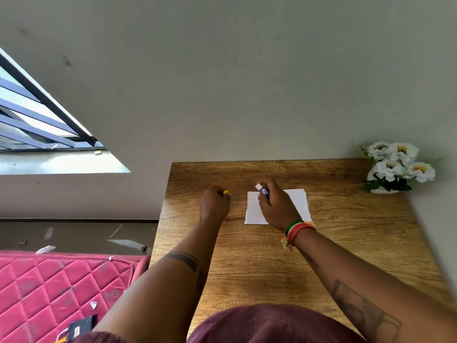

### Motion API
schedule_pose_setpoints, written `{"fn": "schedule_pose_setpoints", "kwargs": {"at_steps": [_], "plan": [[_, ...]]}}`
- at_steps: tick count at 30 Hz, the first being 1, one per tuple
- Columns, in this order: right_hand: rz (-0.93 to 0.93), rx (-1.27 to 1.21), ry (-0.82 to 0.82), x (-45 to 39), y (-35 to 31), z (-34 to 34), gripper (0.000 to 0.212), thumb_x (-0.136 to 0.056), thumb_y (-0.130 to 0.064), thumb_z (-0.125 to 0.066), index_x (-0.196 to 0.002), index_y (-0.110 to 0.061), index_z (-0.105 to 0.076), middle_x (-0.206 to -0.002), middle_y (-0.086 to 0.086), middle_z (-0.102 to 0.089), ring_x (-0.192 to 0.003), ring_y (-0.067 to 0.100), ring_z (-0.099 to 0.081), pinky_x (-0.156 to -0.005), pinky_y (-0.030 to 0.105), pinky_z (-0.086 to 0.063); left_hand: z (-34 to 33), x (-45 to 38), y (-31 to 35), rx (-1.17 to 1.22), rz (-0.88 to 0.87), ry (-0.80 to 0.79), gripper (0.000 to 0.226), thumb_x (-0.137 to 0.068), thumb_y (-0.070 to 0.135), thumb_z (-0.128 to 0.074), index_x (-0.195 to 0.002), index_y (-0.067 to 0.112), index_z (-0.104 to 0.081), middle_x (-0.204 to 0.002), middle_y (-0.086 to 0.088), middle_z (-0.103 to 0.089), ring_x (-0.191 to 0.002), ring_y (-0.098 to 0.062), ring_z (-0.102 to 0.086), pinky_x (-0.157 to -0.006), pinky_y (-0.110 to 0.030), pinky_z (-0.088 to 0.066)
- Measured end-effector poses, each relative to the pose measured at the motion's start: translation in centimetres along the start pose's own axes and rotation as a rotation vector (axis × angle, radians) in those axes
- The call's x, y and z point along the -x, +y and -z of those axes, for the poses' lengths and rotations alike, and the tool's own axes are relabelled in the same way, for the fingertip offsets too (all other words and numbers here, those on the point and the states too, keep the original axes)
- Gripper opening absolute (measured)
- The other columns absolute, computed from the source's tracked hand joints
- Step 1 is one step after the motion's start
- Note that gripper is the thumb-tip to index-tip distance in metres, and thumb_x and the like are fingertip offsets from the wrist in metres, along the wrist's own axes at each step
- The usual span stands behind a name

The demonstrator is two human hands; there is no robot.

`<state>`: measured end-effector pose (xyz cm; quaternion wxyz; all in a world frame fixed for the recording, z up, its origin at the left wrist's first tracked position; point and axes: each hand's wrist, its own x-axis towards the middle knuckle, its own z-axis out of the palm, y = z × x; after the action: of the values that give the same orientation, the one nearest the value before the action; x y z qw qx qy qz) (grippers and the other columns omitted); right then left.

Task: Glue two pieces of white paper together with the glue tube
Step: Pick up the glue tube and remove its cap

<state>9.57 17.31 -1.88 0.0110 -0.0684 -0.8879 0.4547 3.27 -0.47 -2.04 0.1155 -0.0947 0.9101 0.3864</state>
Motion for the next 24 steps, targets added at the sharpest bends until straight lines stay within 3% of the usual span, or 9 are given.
{"fn": "schedule_pose_setpoints", "kwargs": {"at_steps": [3,6,10,14,17,19,21,24], "plan": [[0.030,-0.043,0.018,-0.6,-0.6,-1.2,0.029,-0.098,-0.013,-0.057,-0.125,-0.024,-0.052,-0.120,-0.003,-0.067,-0.107,0.012,-0.063,-0.088,0.023,-0.052,0.6,-0.5,-2.2,-0.139,-0.019,0.018,0.021,-0.097,0.014,-0.064,-0.114,0.015,-0.076,-0.114,-0.006,-0.073,-0.092,-0.018,-0.063,-0.075,-0.028,-0.051],[0.033,-0.086,0.034,-1.2,-1.6,-2.2,0.030,-0.096,-0.011,-0.063,-0.123,-0.019,-0.057,-0.123,-0.001,-0.066,-0.110,0.009,-0.061,-0.085,0.014,-0.047,0.3,-0.9,-3.6,-0.250,-0.063,0.001,0.025,-0.097,0.017,-0.063,-0.119,0.019,-0.074,-0.126,-0.009,-0.064,-0.108,-0.027,-0.064,-0.090,-0.036,-0.055],[-0.005,-0.164,0.029,-1.9,-2.7,-3.0,0.028,-0.094,-0.013,-0.066,-0.121,-0.021,-0.059,-0.112,-0.009,-0.066,-0.100,0.006,-0.063,-0.081,0.013,-0.047,0.0,-0.9,-3.8,-0.336,-0.105,-0.019,0.030,-0.100,0.021,-0.058,-0.129,0.022,-0.068,-0.133,-0.011,-0.058,-0.111,-0.032,-0.064,-0.089,-0.042,-0.058],[-0.089,-0.268,0.054,-2.4,-3.5,-2.8,0.027,-0.094,-0.014,-0.067,-0.119,-0.021,-0.061,-0.107,-0.005,-0.068,-0.093,0.005,-0.064,-0.075,0.012,-0.046,0.2,-0.3,-3.3,-0.338,-0.118,-0.008,0.046,-0.101,0.026,-0.057,-0.146,0.024,-0.049,-0.140,-0.013,-0.056,-0.118,-0.035,-0.062,-0.087,-0.045,-0.058],[-0.131,-0.325,0.069,-2.6,-3.9,-2.0,0.028,-0.094,-0.013,-0.066,-0.121,-0.021,-0.062,-0.104,-0.004,-0.069,-0.091,0.005,-0.064,-0.072,0.011,-0.048,0.2,0.3,-1.6,-0.240,-0.231,0.108,0.033,-0.100,0.027,-0.057,-0.133,0.023,-0.058,-0.129,-0.007,-0.061,-0.105,-0.029,-0.066,-0.073,-0.037,-0.053],[-0.132,-0.362,0.057,-2.8,-3.9,-1.4,0.031,-0.094,-0.014,-0.066,-0.124,-0.021,-0.063,-0.106,-0.004,-0.070,-0.097,0.010,-0.066,-0.082,0.023,-0.056,0.1,0.5,0.5,-0.105,-0.300,0.130,0.021,-0.100,0.030,-0.058,-0.114,0.021,-0.070,-0.106,-0.003,-0.070,-0.087,-0.023,-0.068,-0.066,-0.029,-0.046],[-0.133,-0.394,0.060,-2.9,-4.2,-0.8,0.033,-0.095,-0.014,-0.065,-0.127,-0.023,-0.064,-0.107,-0.005,-0.070,-0.100,0.012,-0.067,-0.088,0.033,-0.057,-0.1,0.8,2.9,0.151,-0.242,0.061,0.023,-0.100,0.034,-0.060,-0.100,0.019,-0.078,-0.080,0.003,-0.073,-0.070,-0.014,-0.065,-0.061,-0.026,-0.041],[-0.109,-0.401,0.127,-2.8,-5.1,0.6,0.035,-0.098,-0.014,-0.062,-0.131,-0.024,-0.065,-0.105,-0.008,-0.066,-0.096,0.007,-0.063,-0.083,0.027,-0.055,0.0,1.5,5.9,0.591,-0.066,-0.056,0.022,-0.098,0.038,-0.065,-0.105,0.022,-0.079,-0.086,0.005,-0.077,-0.082,-0.010,-0.070,-0.072,-0.031,-0.054]]}}
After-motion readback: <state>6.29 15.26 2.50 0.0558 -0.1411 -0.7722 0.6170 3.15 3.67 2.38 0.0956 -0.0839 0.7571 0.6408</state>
